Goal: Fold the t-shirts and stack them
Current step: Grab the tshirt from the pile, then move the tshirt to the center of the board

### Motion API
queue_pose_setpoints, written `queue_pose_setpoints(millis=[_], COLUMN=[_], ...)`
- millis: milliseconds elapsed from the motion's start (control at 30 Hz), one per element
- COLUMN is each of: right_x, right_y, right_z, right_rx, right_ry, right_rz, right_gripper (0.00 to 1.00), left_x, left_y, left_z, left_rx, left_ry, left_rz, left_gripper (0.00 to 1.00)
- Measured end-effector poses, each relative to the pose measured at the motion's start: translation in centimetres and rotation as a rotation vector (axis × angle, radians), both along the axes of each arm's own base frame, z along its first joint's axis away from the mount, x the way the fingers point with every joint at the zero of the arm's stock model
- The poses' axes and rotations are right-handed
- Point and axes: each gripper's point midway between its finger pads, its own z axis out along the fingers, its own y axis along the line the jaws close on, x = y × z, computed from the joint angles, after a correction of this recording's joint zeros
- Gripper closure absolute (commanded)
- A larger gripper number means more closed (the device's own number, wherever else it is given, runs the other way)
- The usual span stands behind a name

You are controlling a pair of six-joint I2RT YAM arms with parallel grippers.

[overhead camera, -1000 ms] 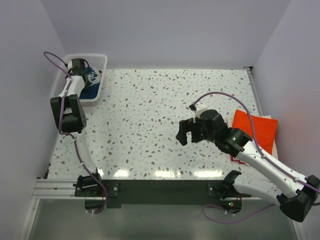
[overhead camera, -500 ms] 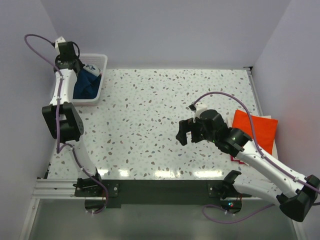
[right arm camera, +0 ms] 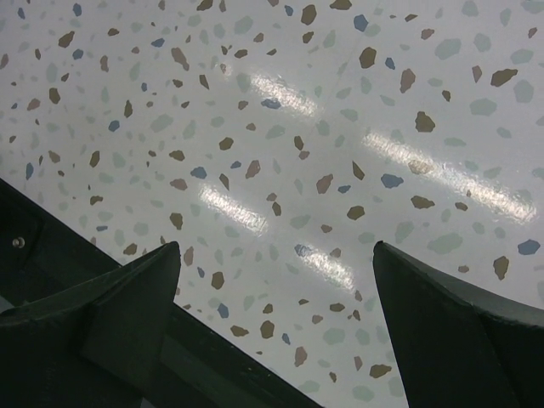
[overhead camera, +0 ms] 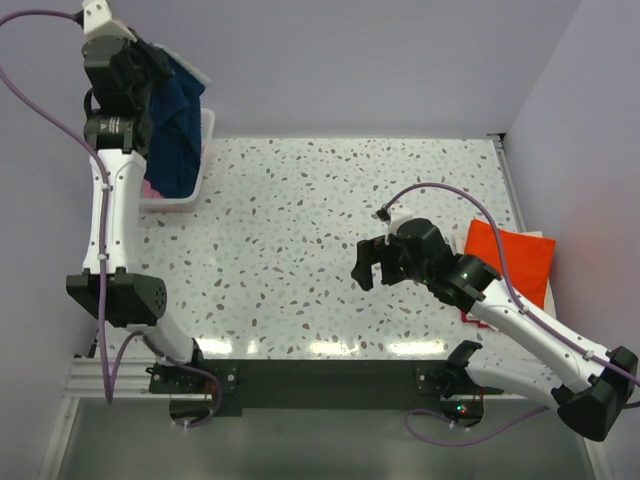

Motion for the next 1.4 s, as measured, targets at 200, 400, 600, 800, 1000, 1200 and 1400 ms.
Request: queue_pose_setpoints(millis=[200, 400, 600, 800, 1000, 1200, 1400], right_x=[0.5, 0.8, 1.1, 1.2, 1.1, 2.0, 4.3], right_y=[-0.7, -1.6, -2.2, -2.6, -3.7, -3.6, -2.6], right_z=[0.0, 0.9, 1.3, 0.3, -2.9, -5.8, -8.3], right_rx=[-0.022, -0.025, -0.017, -0.016, -0.065, -0.121, -0.185], right_ry=[-0.02, -0.061, -0.074, -0.048, 0.007, 0.059, 0.081], right_rz=[-0.033, -0.077, -0.124, -0.179, -0.259, -0.316, -0.348], right_gripper=[0.01, 0.01, 0.01, 0.01, 0.01, 0.02, 0.01], left_x=[-5.6, -10.3, -12.6, -12.9, -17.5, -21.6, -25.8], left_y=[-10.5, -16.8, -17.8, -18.1, -17.1, -16.0, -15.4], left_z=[7.7, 11.0, 7.0, -9.9, -28.4, -33.0, -38.6], left_rx=[0.018, 0.007, -0.017, -0.103, -0.139, -0.167, -0.205], left_ry=[-0.173, -0.256, -0.192, 0.158, 0.612, 0.708, 0.831], left_rz=[-0.239, -0.424, -0.486, -0.476, -0.421, -0.387, -0.354], left_gripper=[1.0, 1.0, 0.58, 0.41, 0.44, 0.51, 0.51])
